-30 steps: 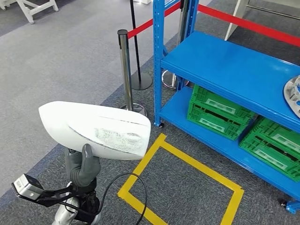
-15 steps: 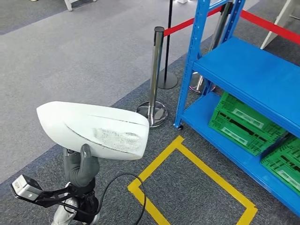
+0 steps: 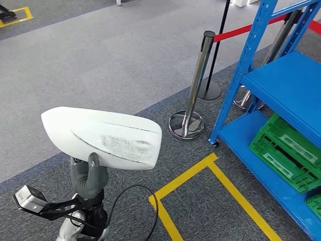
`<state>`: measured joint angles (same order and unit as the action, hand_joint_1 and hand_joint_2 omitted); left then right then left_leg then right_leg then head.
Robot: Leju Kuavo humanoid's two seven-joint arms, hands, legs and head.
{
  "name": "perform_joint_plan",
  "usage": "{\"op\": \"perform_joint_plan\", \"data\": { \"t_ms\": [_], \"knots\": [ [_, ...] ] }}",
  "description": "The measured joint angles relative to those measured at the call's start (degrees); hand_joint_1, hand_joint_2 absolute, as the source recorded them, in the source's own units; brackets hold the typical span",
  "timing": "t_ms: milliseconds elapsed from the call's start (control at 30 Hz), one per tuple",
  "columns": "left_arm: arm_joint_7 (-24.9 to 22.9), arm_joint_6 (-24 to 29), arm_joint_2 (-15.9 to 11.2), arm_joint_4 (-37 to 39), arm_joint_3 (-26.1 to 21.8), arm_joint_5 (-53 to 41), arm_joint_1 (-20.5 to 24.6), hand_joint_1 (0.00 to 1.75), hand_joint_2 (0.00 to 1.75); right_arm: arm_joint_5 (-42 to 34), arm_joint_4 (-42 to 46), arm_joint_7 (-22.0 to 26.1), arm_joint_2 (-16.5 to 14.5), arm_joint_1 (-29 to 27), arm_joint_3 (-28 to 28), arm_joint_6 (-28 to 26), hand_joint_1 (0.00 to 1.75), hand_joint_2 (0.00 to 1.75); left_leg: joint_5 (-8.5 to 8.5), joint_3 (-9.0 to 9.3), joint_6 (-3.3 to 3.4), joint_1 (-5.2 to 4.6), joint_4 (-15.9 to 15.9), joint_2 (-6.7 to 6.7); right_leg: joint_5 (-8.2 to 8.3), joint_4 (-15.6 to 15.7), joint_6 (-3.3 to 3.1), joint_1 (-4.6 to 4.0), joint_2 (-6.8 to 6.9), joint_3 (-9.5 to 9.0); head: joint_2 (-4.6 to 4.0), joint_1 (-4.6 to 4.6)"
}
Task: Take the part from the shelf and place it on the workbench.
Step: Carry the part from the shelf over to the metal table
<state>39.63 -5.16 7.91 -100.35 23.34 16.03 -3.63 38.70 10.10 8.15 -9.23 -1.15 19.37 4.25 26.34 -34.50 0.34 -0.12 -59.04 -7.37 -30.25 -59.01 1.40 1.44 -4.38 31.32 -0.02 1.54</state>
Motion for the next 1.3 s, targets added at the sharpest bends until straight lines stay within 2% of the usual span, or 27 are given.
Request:
{"op": "perform_joint_plan", "data": {
  "t_ms": [67, 133, 200, 233, 267, 300, 333, 400, 433, 500, 567, 633, 700, 733, 767, 800, 833, 867, 933, 1000, 1033, 1067, 1133, 1200, 1233, 1267, 1300],
  "knots": [
    [0.0, 0.1, -0.1, 0.0, 0.0, -0.1, 0.0, 1.75, 1.75, 0.1, 0.0, -0.1, 0.0, 0.0, 0.0, 0.0, 0.0, 0.0, 1.46, -1.24, -0.52, -0.11, -2.5, 2.13, 0.1, 0.1, -0.59, 0.05, 1.68, -0.19, 0.0, 0.36],
    [0.0, 0.2, -0.1, 0.0, 0.0, -0.3, 0.1, 1.75, 1.75, 0.1, 0.0, -0.2, 0.0, -0.1, 0.0, 0.0, 0.0, 0.0, 4.68, -4.34, -1.01, -0.09, -9.1, 5.42, -0.06, 0.2, -1.0, -0.14, 3.46, -0.33, 0.0, 0.73],
    [0.0, 0.4, -0.1, 0.0, 0.0, -0.5, 0.1, 1.75, 1.75, 0.1, 0.0, -0.3, 0.0, -0.1, 0.0, 0.0, 0.0, 0.0, 6.64, -7.25, -1.15, 0.07, -15.1, 6.59, -0.27, 0.2, -1.27, -0.42, 5.36, -0.42, 0.0, 0.74],
    [0.0, 0.4, -0.1, 0.0, 0.0, -0.6, 0.1, 1.75, 1.75, 0.2, 0.0, -0.3, 0.1, -0.1, 0.0, 0.0, 0.0, 0.0, 6.19, -7.47, -1.04, 0.08, -15.6, 6.78, -0.37, 0.2, -1.36, -0.55, 6.22, -0.49, 0.0, 0.74],
    [0.0, 0.4, -0.1, 0.0, 0.0, -0.6, 0.1, 1.75, 1.75, 0.2, 0.0, -0.3, 0.1, 0.0, 0.0, 0.0, 0.0, 0.0, 4.73, -6.56, -0.77, 0.04, -13.8, 6.96, -0.49, 0.2, -1.4, -0.67, 6.99, -0.62, 0.0, 0.74],
    [0.0, 0.4, -0.1, 0.0, 0.0, -0.6, 0.0, 1.75, 1.75, 0.2, 0.0, -0.3, 0.1, 0.0, 0.0, 0.1, 0.0, 0.0, 2.68, -4.72, -0.34, -0.16, -10.2, 7.56, -0.62, 0.2, -1.41, -0.77, 7.67, -0.8, 0.0, 0.74],
    [0.0, 0.4, -0.1, 0.0, 0.0, -0.6, 0.1, 1.75, 1.75, 0.2, 0.0, -0.3, 0.1, 0.1, 0.0, 0.1, 0.0, 0.0, 1.24, -2.71, 0.18, -0.56, -6.3, 8.86, -0.77, 0.2, -1.38, -0.88, 8.29, -1.0, 0.0, 0.71],
    [0.0, 0.4, 0.0, 0.0, 0.0, -0.6, 0.2, 1.75, 1.75, 0.2, 0.0, -0.3, 0.0, 0.1, 0.0, 0.1, 0.0, 0.0, 0.02, -0.07, 1.04, -1.42, -1.0, 11.07, -1.04, 0.3, -1.1, -1.11, 9.47, -1.25, 0.0, 0.74],
    [0.0, 0.4, 0.0, 0.0, 0.0, -0.6, 0.2, 1.75, 1.75, 0.2, 0.0, -0.3, 0.0, 0.1, 0.0, 0.1, 0.0, 0.0, 0.3, 0.2, 1.23, -1.69, -0.2, 11.41, -1.13, 0.4, -0.88, -1.2, 10.07, -1.34, 0.0, 0.75],
    [0.0, 0.4, 0.0, 0.0, 0.0, -0.6, 0.1, 1.75, 1.75, 0.3, 0.0, -0.4, 0.0, 0.2, 0.0, 0.1, 0.0, 0.0, 0.07, 0.28, 1.53, -1.58, 0.3, 10.22, -1.42, 0.6, -0.36, -1.22, 10.82, -1.52, 0.0, 0.73],
    [0.0, 0.4, 0.0, 0.0, 0.0, -0.6, 0.1, 1.75, 1.75, 0.4, 0.0, -0.5, 0.0, 0.3, 0.0, 0.2, 0.0, 0.0, -0.3, 0.62, 1.93, -1.17, 1.1, 9.01, -2.91, -1.3, 0.07, -1.1, 8.59, -0.75, 0.0, 0.63],
    [-0.1, 0.4, 0.1, 0.0, 0.0, -0.6, 0.2, 1.75, 1.75, 0.5, 0.0, -0.5, 0.0, 0.3, -0.1, 0.2, 0.0, 0.0, -0.45, 0.79, 2.19, -0.94, 1.4, 7.9, -6.06, -7.6, 0.33, -0.94, 5.42, 2.34, 0.0, 0.39],
    [-0.1, 0.4, 0.2, 0.0, 0.1, -0.6, 0.2, 1.75, 1.75, 0.5, 0.0, -0.6, 0.0, 0.1, -0.2, 0.3, 0.0, 0.0, -0.42, 0.8, 2.28, -0.9, 1.4, 6.6, -8.23, -14.4, 0.57, -0.86, 4.55, 6.08, 0.0, 0.21],
    [-0.1, 0.4, 0.2, 0.0, 0.0, -0.6, 0.1, 1.75, 1.75, 0.5, 0.0, -0.6, 0.0, 0.1, -0.2, 0.3, 0.0, 0.0, -0.41, 0.85, 2.29, -0.86, 1.3, 5.85, -7.76, -15.4, 0.69, -0.81, 4.47, 6.9, 0.0, 0.2],
    [-0.1, 0.4, 0.2, 0.0, 0.0, -0.6, 0.1, 1.75, 1.75, 0.5, 0.0, -0.6, 0.0, 0.1, -0.2, 0.3, 0.0, 0.0, -0.38, 0.91, 2.25, -0.78, 1.2, 5.04, -6.19, -14.2, 0.82, -0.73, 4.38, 6.61, 0.0, 0.19],
    [-0.1, 0.4, 0.2, 0.0, 0.0, -0.6, 0.1, 1.75, 1.75, 0.5, 0.0, -0.7, 0.0, 0.2, -0.2, 0.3, 0.0, 0.0, -0.3, 0.96, 2.12, -0.65, 1.0, 4.21, -3.81, -10.8, 0.97, -0.55, 3.97, 5.28, 0.0, 0.18],
    [-0.1, 0.4, 0.2, 0.0, 0.0, -0.6, 0.1, 1.75, 1.75, 0.5, -0.1, -0.7, 0.0, 0.2, -0.2, 0.4, 0.0, 0.0, -0.16, 0.93, 1.9, -0.52, 0.8, 3.42, -1.89, -7.0, 1.15, -0.31, 2.82, 3.58, 0.0, 0.16],
    [-0.1, 0.4, 0.2, 0.0, 0.0, -0.6, 0.1, 1.75, 1.75, 0.5, -0.1, -0.7, 0.0, 0.2, -0.3, 0.4, 0.0, 0.0, 0.0, 0.75, 1.6, -0.48, 0.3, 2.66, -0.66, -3.6, 1.25, -0.07, 1.51, 2.1, 0.0, 0.15],
    [-0.1, 0.4, 0.2, 0.0, 0.0, -0.6, 0.1, 1.75, 1.75, 0.5, -0.2, -0.8, 0.0, 0.1, -0.3, 0.4, 0.0, 0.0, 0.07, 0.23, 0.93, -0.42, -0.2, 1.34, -0.31, -0.6, 1.07, 0.09, -0.12, 0.48, 0.0, 0.1],
    [-0.1, 0.4, 0.3, 0.0, 0.0, -0.6, 0.0, 1.75, 1.75, 0.5, -0.2, -0.8, 0.0, 0.2, -0.3, 0.4, 0.0, 0.0, -0.12, -0.16, 0.34, -0.27, -0.3, 0.27, -0.18, -0.4, 0.4, -0.04, 0.87, 0.05, 0.0, 0.07],
    [-0.1, 0.4, 0.2, 0.0, 0.0, -0.6, 0.0, 1.75, 1.75, 0.6, -0.2, -0.8, 0.0, 0.2, -0.3, 0.4, 0.0, 0.0, 0.09, -0.39, 0.06, -0.29, -0.7, 0.83, -0.07, -0.2, 0.06, -0.05, 1.5, -0.08, 0.0, 0.15],
    [-0.1, 0.4, 0.2, 0.0, 0.0, -0.6, 0.0, 1.75, 1.75, 0.6, -0.2, -0.8, 0.0, 0.1, -0.3, 0.4, 0.0, 0.0, 0.8, -0.96, -0.22, -0.32, -1.8, 2.04, -0.01, -0.1, -0.3, -0.03, 2.23, -0.23, 0.0, 0.29],
    [-0.1, 0.5, 0.2, 0.0, 0.0, -0.6, 0.1, 1.75, 1.75, 0.6, -0.2, -0.8, 0.0, 0.1, -0.3, 0.4, 0.0, 0.0, 3.72, -3.69, -0.76, -0.31, -7.5, 5.27, -0.12, 0.1, -0.88, -0.15, 3.83, -0.47, 0.0, 0.57],
    [-0.1, 0.7, 0.2, 0.0, 0.0, -0.5, 0.1, 1.75, 1.75, 0.8, -0.2, -1.0, 0.1, 0.0, -0.3, 0.4, 0.0, 0.0, 6.32, -7.19, -1.13, 0.02, -14.5, 6.45, -0.38, 0.1, -1.22, -0.34, 5.56, -0.56, 0.0, 0.63],
    [-0.1, 0.9, 0.2, 0.0, 0.0, -0.5, 0.0, 1.75, 1.75, 0.9, -0.2, -1.2, 0.1, 0.0, -0.4, 0.4, 0.0, 0.0, 6.37, -8.0, -1.21, 0.15, -16.0, 6.59, -0.52, 0.1, -1.26, -0.39, 6.38, -0.64, 0.0, 0.63],
    [-0.1, 1.0, 0.1, 0.0, 0.0, -0.6, -0.1, 1.75, 1.75, 1.1, -0.2, -1.2, 0.1, 0.1, -0.4, 0.4, 0.0, 0.0, 5.33, -7.72, -1.18, 0.23, -15.3, 6.73, -0.68, 0.1, -1.25, -0.42, 7.16, -0.78, 0.0, 0.64],
    [-0.1, 1.2, 0.1, 0.0, 0.0, -0.6, -0.1, 1.75, 1.75, 1.2, -0.2, -1.3, 0.1, 0.1, -0.5, 0.4, 0.0, 0.0, 3.47, -6.38, -1.05, 0.26, -12.6, 7.06, -0.89, 0.1, -1.19, -0.44, 7.88, -1.02, 0.0, 0.64]
  ]
}}
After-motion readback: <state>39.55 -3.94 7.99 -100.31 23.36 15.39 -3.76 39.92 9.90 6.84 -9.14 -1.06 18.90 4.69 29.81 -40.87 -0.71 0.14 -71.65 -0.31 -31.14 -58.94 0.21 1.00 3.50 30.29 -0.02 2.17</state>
